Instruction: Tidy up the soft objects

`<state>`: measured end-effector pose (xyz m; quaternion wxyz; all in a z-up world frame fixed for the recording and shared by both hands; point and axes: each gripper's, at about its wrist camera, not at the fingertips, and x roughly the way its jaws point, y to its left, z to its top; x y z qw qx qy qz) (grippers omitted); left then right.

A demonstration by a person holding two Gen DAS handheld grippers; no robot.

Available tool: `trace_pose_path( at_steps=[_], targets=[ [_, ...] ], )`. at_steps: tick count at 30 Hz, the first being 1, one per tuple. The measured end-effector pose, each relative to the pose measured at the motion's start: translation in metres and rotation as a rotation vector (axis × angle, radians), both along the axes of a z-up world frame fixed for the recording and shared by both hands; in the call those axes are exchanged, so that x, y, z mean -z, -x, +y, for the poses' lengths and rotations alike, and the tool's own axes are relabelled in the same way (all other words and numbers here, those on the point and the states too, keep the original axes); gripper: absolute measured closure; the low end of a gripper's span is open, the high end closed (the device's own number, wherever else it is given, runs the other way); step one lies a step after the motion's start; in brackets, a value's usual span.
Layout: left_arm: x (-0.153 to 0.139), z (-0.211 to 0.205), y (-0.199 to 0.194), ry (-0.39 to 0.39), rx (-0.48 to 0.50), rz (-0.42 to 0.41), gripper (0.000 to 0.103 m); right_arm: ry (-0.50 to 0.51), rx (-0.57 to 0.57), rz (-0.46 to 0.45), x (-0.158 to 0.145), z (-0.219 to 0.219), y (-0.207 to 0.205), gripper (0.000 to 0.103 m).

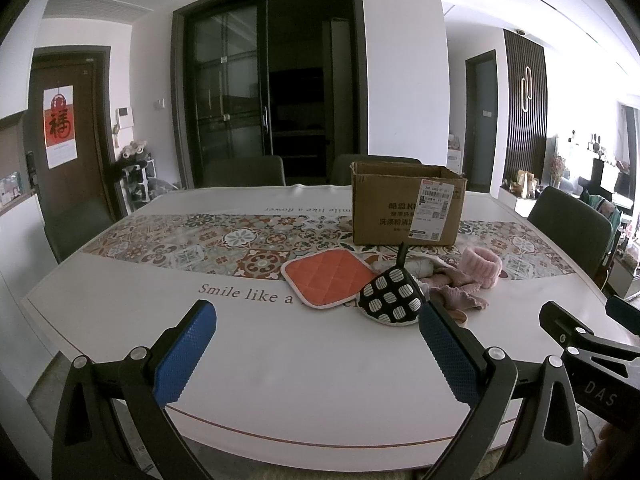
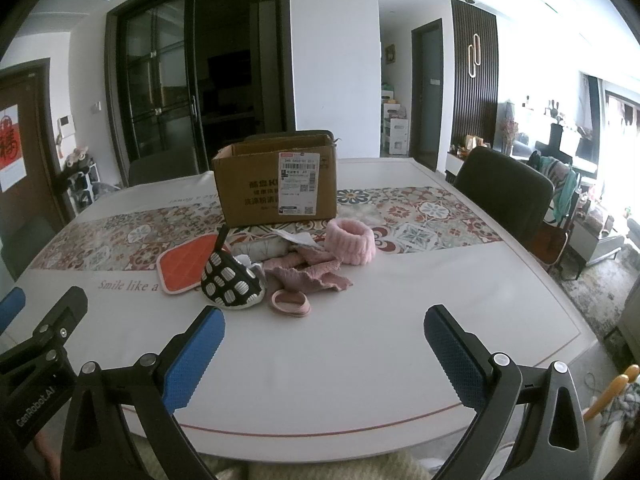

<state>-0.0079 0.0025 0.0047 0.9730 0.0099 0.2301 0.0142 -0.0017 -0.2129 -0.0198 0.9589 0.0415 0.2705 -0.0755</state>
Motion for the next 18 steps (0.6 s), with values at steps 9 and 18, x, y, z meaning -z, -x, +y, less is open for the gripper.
trace_pose_path(
  at_steps=[9, 18],
  targets=[
    [0.0002, -0.0001, -0.0001, -0.001, 0.0, 0.0, 0.0, 0.0, 0.0, 0.001, -0.0002, 0.0, 0.0002, 0.001],
    [0.0022, 0.002, -0.0019, 0.003, 0.006, 0.008, 0.0, 0.002, -0.007, 0.011, 0.0054, 0.0034, -0.0001, 0.001]
  ],
)
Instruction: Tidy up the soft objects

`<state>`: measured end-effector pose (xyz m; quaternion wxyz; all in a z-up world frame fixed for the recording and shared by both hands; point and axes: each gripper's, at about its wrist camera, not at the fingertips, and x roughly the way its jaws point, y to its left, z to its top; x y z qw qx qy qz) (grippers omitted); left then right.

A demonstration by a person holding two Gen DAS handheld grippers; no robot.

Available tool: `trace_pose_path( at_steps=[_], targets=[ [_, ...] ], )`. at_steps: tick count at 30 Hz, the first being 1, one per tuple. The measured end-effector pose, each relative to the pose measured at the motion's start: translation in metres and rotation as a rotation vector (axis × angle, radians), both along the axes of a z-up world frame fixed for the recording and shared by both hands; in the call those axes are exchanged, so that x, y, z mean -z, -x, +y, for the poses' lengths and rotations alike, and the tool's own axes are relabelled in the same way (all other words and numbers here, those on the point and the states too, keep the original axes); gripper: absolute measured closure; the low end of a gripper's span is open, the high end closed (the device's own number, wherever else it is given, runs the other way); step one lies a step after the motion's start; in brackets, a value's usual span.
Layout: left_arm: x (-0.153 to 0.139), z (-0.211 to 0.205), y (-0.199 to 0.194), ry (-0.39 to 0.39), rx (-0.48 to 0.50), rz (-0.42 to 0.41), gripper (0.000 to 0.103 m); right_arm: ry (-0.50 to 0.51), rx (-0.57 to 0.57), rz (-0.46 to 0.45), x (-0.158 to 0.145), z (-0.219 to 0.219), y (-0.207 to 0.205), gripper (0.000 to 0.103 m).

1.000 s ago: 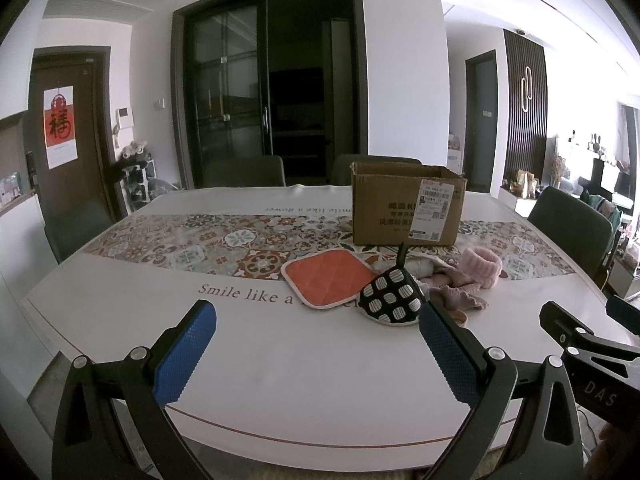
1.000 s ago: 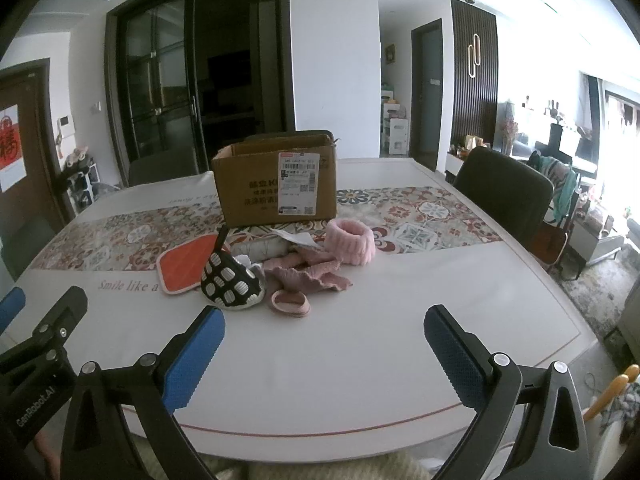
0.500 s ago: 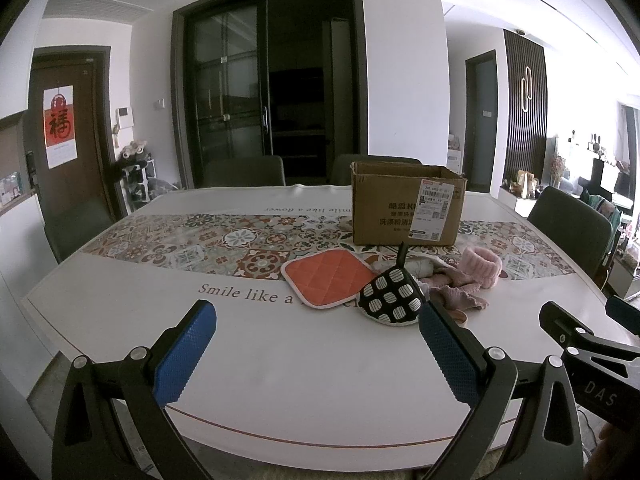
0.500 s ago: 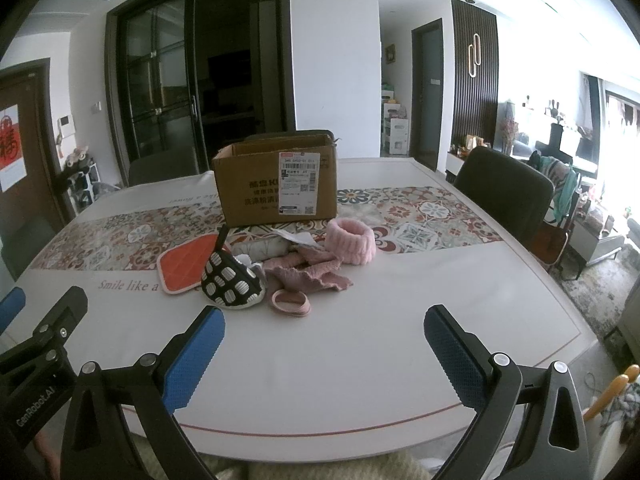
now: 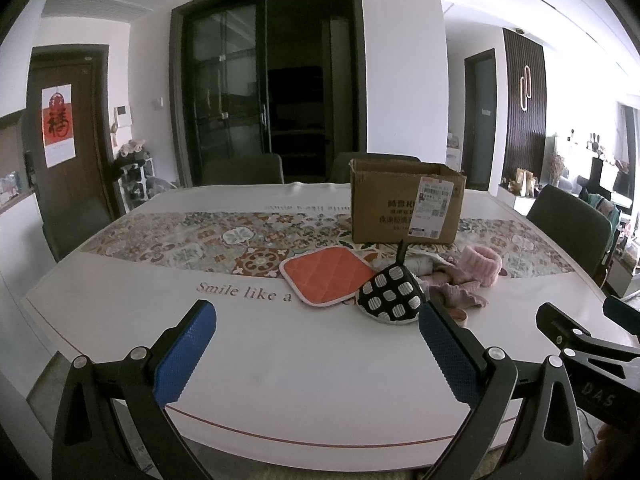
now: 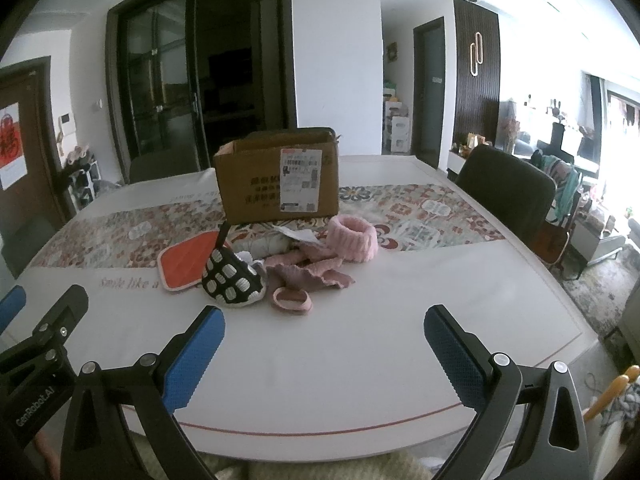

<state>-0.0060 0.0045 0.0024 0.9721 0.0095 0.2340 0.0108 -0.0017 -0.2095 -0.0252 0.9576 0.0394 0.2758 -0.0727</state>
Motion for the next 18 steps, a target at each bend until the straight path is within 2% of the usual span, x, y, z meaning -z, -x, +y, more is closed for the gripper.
trace_pose_path(
  at_steps=[8, 18],
  targets=[
    [0.012, 0.002, -0.014, -0.016, 0.008, 0.02, 0.0, 0.011, -0.011, 0.019, 0.01, 0.005, -0.012, 0.001],
    [0.029, 0.003, -0.042, -0.061, 0.051, 0.007, 0.002, 0.046, -0.064, 0.042, 0.025, 0.016, -0.048, 0.001]
  ],
)
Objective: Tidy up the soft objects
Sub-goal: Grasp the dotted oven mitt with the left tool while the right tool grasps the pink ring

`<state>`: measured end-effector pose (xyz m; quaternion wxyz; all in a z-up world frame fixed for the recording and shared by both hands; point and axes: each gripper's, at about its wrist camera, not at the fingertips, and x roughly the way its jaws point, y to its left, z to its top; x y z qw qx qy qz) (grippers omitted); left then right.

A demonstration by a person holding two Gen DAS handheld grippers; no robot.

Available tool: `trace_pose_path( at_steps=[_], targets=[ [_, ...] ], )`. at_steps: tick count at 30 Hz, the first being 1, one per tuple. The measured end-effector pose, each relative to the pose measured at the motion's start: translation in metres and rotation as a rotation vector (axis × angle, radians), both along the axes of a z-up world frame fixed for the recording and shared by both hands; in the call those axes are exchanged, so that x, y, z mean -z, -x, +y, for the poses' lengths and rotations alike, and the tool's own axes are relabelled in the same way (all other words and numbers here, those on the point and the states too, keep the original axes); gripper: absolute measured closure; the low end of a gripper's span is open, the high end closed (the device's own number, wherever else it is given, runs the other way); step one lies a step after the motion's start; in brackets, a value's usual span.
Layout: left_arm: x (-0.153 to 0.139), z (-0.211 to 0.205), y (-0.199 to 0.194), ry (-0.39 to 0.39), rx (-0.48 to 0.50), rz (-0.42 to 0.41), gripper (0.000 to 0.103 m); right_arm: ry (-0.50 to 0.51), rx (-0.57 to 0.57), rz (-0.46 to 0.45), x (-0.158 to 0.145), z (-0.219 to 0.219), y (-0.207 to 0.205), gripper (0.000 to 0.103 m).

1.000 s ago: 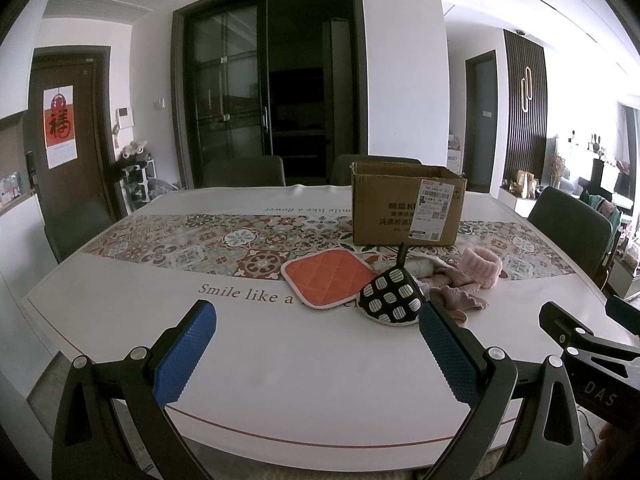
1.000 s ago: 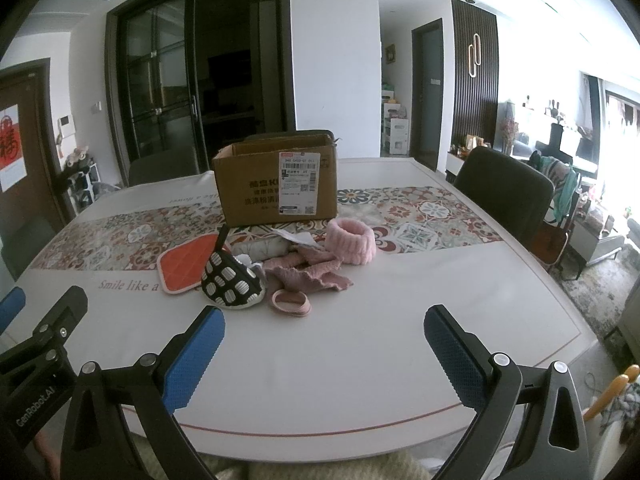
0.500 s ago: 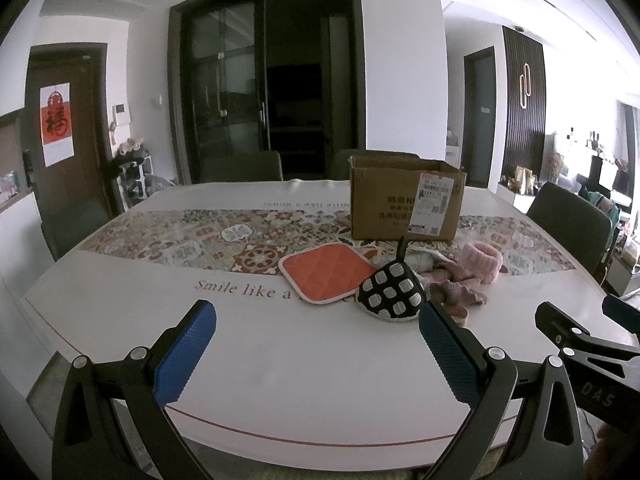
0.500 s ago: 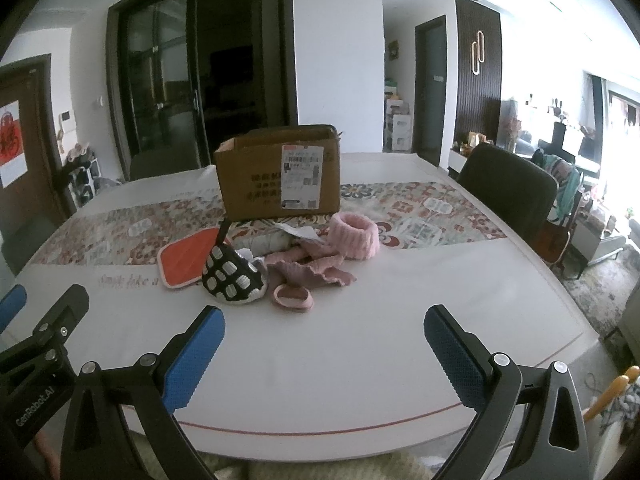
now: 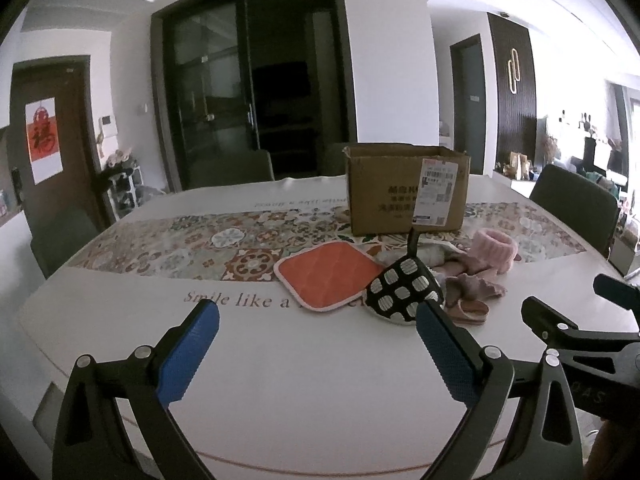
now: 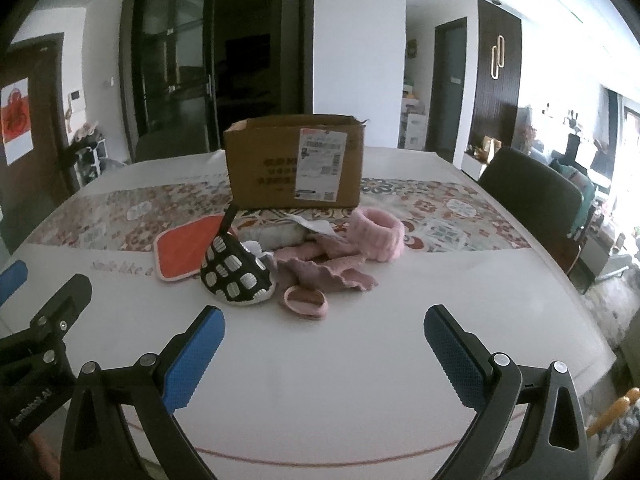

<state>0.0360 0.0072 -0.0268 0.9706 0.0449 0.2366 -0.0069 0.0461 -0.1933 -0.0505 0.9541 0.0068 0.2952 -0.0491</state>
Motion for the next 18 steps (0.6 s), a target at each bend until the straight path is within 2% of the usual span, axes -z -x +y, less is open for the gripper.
trace_pose_path(
  at_steps=[9, 18],
  targets=[
    [0.022, -0.004, -0.031, -0.034, 0.067, 0.029, 0.002, 0.013, -0.046, 0.057, 0.024, 0.007, -0.032, 0.002],
    [0.037, -0.013, -0.075, -0.05, 0.19, 0.061, 0.003, -0.037, -0.058, 0.129, 0.047, 0.007, -0.067, 0.015]
  ],
)
